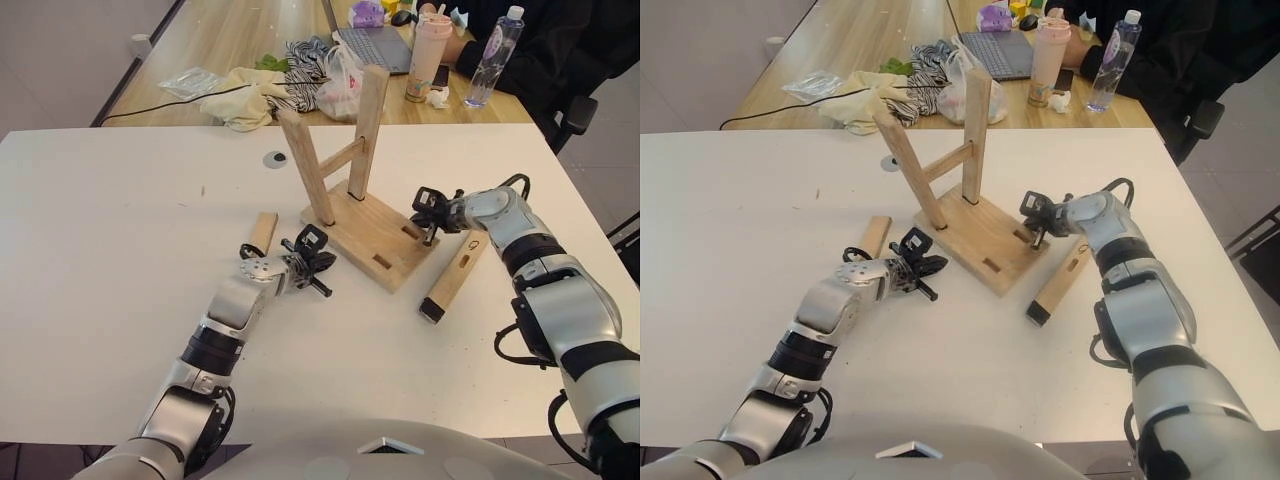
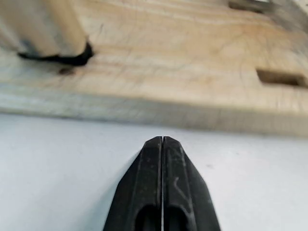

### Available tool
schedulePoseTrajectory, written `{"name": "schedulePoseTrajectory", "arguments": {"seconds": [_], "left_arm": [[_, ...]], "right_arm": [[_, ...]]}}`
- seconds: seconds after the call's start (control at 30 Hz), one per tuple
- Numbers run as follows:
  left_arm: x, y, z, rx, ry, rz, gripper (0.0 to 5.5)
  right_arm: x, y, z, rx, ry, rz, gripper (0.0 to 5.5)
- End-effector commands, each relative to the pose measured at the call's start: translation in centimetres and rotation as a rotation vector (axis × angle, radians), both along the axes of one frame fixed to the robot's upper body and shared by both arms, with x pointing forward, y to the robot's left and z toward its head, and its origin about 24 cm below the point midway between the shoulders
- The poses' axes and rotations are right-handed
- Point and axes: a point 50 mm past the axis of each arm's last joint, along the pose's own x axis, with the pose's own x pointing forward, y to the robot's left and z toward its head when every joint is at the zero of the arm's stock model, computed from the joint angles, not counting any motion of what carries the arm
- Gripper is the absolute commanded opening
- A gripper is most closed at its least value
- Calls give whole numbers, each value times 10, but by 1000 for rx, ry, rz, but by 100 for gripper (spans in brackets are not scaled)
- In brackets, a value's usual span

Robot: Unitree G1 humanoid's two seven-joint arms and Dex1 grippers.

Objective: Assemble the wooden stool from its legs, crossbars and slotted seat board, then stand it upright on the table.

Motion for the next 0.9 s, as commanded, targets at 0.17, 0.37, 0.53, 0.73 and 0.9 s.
{"name": "schedulePoseTrajectory", "arguments": {"seconds": [0.17,0.37,0.53,0.73,0.9], "left_arm": [[-3,8,-22,45,71,51,0],[-7,7,-28,34,87,57,0],[9,29,15,-153,-78,204,0],[1,60,56,-311,-262,406,0],[-13,76,63,-332,-313,538,0]], "right_arm": [[-34,23,-16,153,194,178,1],[-36,24,-15,189,106,62,1],[4,-43,64,426,-283,-490,35],[-34,-128,72,263,-235,-717,129],[-75,-145,59,185,-37,-731,214]]}}
